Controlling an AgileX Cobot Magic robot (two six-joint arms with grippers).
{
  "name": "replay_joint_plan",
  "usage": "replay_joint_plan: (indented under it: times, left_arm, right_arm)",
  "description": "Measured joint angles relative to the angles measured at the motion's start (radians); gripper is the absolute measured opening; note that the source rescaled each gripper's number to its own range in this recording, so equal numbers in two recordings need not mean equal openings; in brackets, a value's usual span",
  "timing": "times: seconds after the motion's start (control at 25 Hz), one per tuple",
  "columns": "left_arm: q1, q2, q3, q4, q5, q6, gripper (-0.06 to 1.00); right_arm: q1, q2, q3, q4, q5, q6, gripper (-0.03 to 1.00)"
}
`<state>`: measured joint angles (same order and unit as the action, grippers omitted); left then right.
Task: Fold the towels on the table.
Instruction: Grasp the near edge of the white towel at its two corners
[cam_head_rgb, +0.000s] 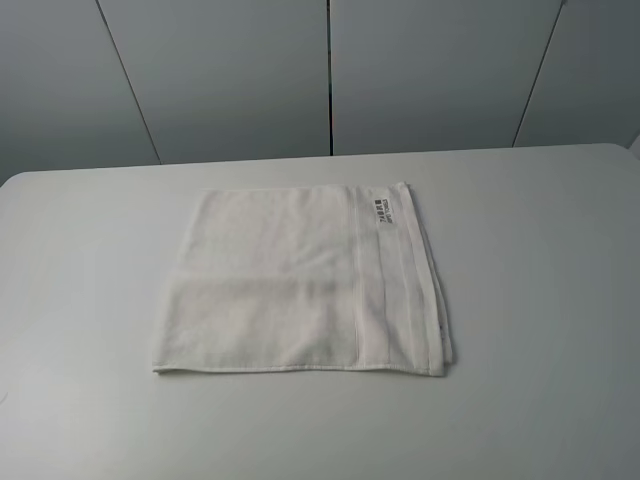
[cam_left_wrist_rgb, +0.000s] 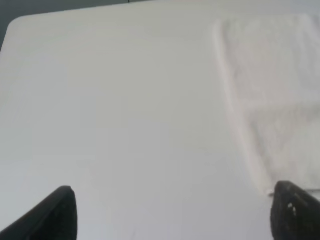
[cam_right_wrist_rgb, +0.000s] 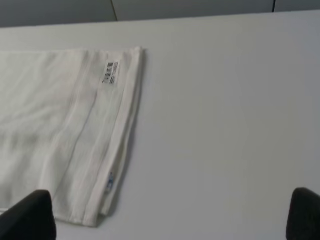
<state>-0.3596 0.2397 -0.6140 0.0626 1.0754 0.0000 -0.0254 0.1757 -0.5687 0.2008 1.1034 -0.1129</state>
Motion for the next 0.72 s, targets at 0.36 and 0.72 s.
replay_joint_plan:
  times: [0.36, 0.72]
  left_arm:
    - [0.000, 0.579, -0.184, -0.074, -0.099, 0.260, 1.00]
    - [-0.072, 1.070, -0.246, -0.272, -0.207, 0.628, 1.00]
  right_arm:
    - [0.000, 0.438, -0.155, 0.162, -0.012, -0.395, 1.00]
    - [0.192, 0.822, -0.163, 0.198, -0.129, -0.660, 1.00]
